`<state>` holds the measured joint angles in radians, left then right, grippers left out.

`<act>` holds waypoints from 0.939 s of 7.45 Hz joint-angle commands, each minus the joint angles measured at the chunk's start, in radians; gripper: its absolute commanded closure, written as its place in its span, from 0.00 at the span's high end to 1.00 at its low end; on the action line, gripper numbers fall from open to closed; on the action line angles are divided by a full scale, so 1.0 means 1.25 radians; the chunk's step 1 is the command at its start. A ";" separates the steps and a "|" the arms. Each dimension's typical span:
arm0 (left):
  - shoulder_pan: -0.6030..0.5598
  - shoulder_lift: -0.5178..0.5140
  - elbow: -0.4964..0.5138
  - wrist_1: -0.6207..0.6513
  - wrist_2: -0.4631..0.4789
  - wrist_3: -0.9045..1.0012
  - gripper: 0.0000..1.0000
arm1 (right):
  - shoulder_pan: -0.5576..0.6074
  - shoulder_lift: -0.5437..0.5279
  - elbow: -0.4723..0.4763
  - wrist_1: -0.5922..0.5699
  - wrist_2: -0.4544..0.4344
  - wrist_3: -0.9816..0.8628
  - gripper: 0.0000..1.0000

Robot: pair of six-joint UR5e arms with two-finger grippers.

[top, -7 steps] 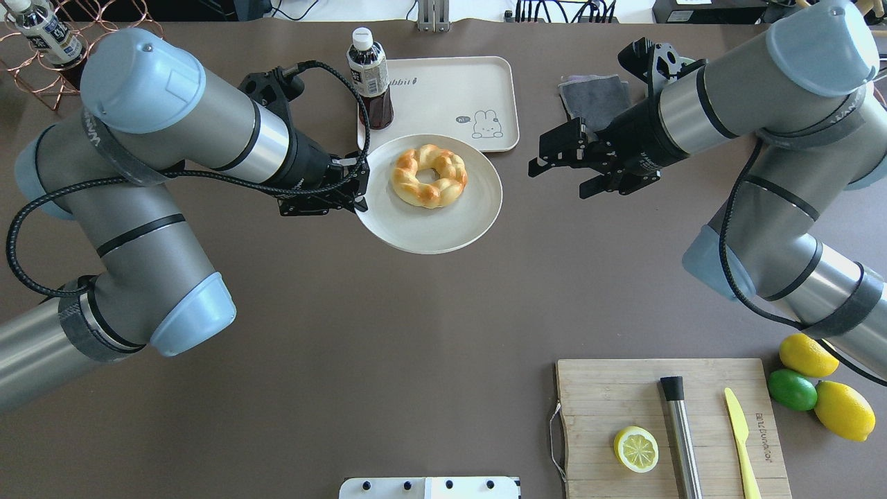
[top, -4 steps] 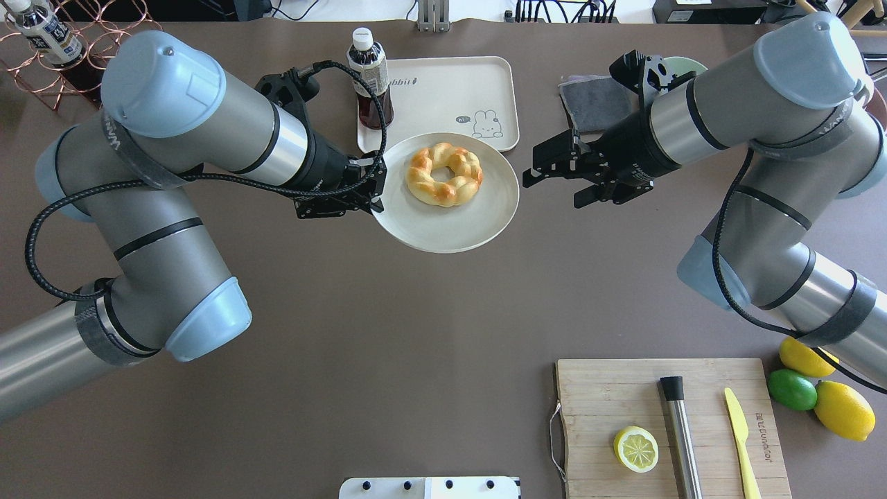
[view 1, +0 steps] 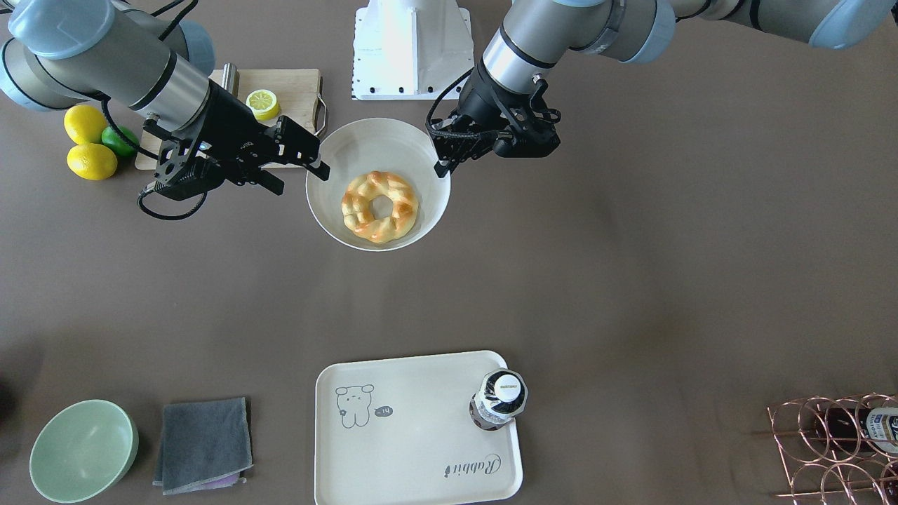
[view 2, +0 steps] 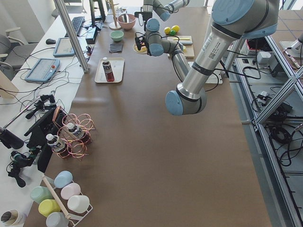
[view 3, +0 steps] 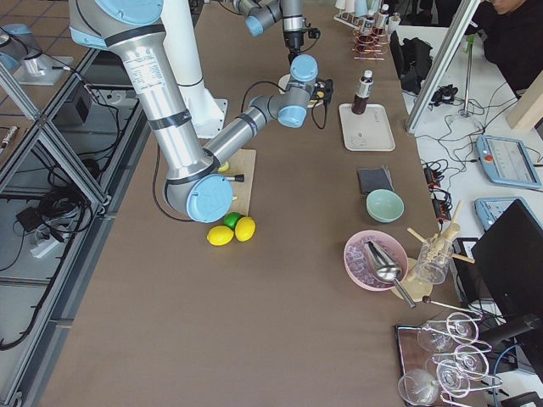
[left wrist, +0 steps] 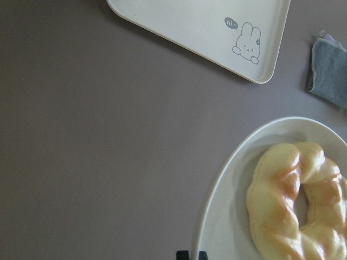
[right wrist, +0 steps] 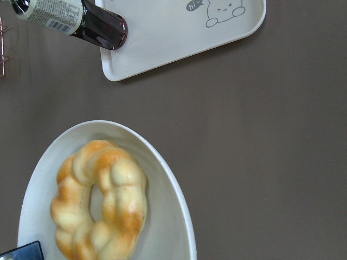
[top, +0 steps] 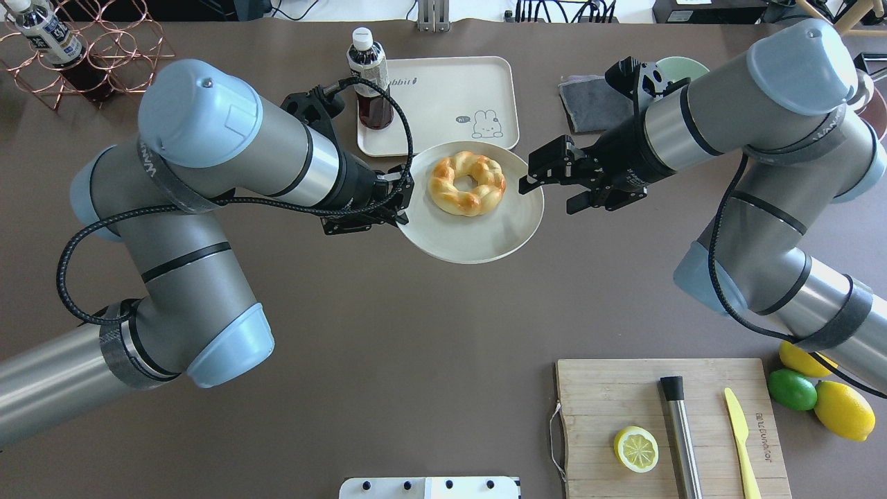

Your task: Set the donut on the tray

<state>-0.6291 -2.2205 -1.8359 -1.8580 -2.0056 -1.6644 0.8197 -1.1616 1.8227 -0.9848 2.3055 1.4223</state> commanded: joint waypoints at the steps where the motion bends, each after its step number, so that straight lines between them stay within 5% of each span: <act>1: 0.018 0.001 0.000 -0.001 0.029 -0.006 0.00 | -0.003 -0.006 0.013 -0.001 -0.005 0.007 0.34; 3: 0.020 -0.001 -0.001 -0.001 0.029 -0.007 0.00 | -0.010 -0.014 0.024 0.000 -0.015 0.007 0.17; 7: 0.020 -0.002 -0.001 -0.002 0.028 -0.007 0.00 | -0.018 -0.020 0.024 -0.002 -0.026 0.007 0.18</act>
<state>-0.6045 -2.2224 -1.8377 -1.8599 -1.9711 -1.6735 0.7994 -1.1812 1.8526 -0.9869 2.2754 1.4312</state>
